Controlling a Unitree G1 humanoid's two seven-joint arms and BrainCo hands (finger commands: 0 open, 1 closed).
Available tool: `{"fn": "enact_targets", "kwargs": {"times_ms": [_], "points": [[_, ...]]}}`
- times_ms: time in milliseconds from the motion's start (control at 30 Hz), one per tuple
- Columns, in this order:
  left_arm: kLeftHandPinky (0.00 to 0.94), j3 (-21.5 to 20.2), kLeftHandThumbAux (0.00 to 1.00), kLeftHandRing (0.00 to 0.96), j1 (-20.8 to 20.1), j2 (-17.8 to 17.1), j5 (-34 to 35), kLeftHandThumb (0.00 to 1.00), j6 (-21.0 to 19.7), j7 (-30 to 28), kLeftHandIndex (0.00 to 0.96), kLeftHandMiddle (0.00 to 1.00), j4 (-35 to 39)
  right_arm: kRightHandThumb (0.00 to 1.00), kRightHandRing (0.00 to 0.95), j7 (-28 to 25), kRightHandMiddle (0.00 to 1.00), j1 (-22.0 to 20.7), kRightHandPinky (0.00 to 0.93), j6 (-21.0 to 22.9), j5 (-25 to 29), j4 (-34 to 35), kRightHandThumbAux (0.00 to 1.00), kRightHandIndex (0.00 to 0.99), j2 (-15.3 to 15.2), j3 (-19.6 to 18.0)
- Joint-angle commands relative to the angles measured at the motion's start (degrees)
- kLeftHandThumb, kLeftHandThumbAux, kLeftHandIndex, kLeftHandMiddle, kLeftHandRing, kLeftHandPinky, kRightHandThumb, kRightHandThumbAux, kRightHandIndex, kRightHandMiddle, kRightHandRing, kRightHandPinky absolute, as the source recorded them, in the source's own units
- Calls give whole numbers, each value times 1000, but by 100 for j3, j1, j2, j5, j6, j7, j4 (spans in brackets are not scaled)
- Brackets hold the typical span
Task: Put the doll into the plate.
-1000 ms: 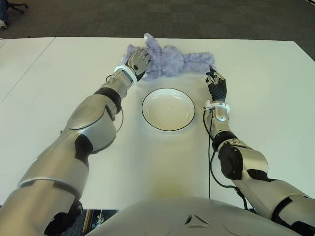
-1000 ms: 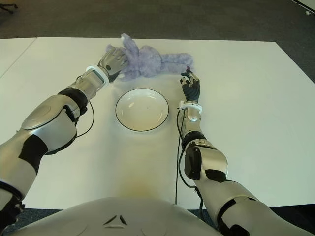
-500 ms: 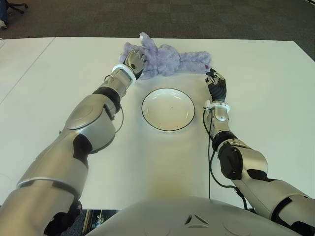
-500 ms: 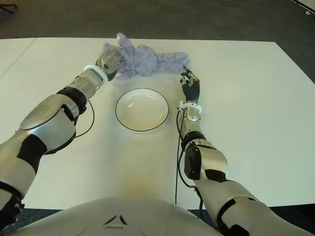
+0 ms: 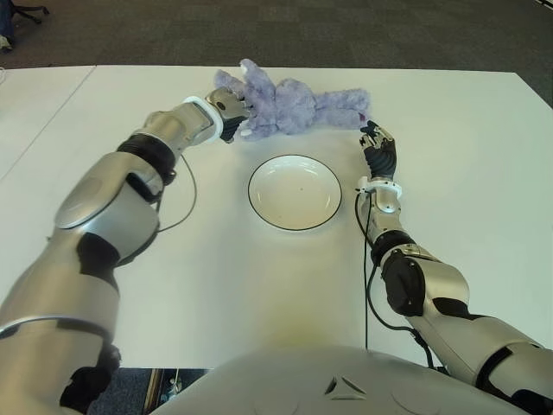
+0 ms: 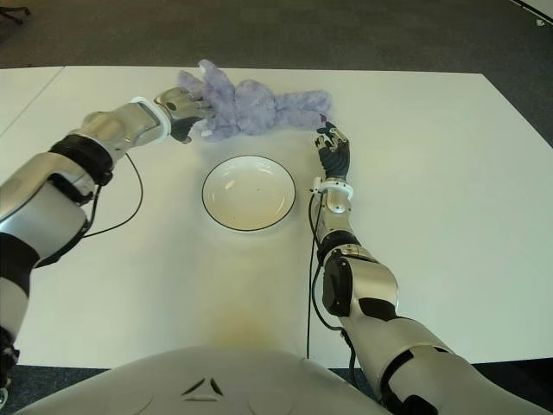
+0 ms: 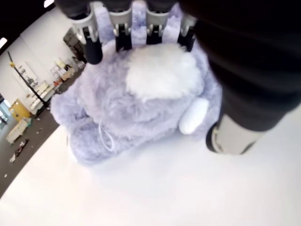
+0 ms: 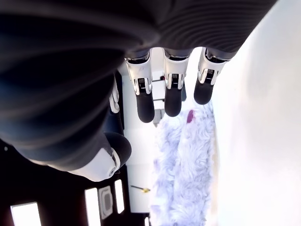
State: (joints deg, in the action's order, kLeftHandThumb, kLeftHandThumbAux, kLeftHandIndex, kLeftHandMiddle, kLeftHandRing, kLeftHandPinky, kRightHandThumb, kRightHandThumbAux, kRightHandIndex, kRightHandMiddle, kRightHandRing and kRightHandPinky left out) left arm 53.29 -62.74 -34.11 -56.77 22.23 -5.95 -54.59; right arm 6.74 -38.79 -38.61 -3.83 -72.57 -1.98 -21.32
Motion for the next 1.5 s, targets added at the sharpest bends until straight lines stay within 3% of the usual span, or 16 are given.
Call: {"fn": "enact_targets", "kwargs": {"times_ms": [33, 133, 300, 400, 567, 667, 800, 1000, 1167, 1500], "points": [[232, -317, 651, 242, 972, -1130, 516, 311, 564, -1576, 64, 239, 1645, 689, 109, 14, 163, 919, 81, 1526, 245, -579, 743, 397, 389, -78], [197, -710, 626, 235, 1263, -1565, 860, 312, 308, -2168, 46, 231, 2615, 689, 110, 31, 163, 920, 86, 1528, 234, -579, 742, 397, 386, -70], [158, -1022, 604, 199, 1508, -1685, 796, 296, -78, -2552, 32, 198, 3345, 689, 111, 57, 161, 910, 89, 1522, 206, -578, 742, 397, 376, -48], [219, -1203, 592, 214, 1658, -1825, 723, 294, -165, -2692, 30, 198, 3860, 688, 106, 55, 159, 906, 73, 1524, 196, -578, 743, 397, 367, -38], [219, -1660, 576, 215, 2081, -2165, 873, 294, -240, -2887, 43, 199, 4822, 687, 101, 47, 157, 897, 67, 1545, 194, -578, 743, 397, 357, -33], [256, -1829, 562, 230, 2220, -2190, 887, 306, -257, -2952, 67, 210, 5050, 686, 97, 44, 155, 893, 62, 1556, 195, -578, 743, 396, 346, -34], [225, -2256, 541, 227, 2546, -2498, 1440, 334, 33, -3038, 88, 219, 5676, 686, 99, 95, 157, 882, 64, 1594, 157, -582, 743, 396, 327, -2], [236, -2544, 525, 221, 2673, -2634, 1763, 374, 371, -3163, 78, 199, 5940, 686, 96, 50, 157, 887, 61, 1758, 127, -488, 743, 396, 318, -17], [257, -3041, 479, 238, 3034, -3037, 2251, 423, 618, -3255, 114, 218, 6397, 686, 101, 21, 156, 900, 83, 1906, 79, -380, 743, 396, 311, -23], [257, -3326, 456, 243, 3154, -2973, 2539, 444, 642, -3506, 132, 222, 6548, 686, 94, 35, 152, 895, 67, 2014, 66, -348, 743, 396, 299, -30]]}}
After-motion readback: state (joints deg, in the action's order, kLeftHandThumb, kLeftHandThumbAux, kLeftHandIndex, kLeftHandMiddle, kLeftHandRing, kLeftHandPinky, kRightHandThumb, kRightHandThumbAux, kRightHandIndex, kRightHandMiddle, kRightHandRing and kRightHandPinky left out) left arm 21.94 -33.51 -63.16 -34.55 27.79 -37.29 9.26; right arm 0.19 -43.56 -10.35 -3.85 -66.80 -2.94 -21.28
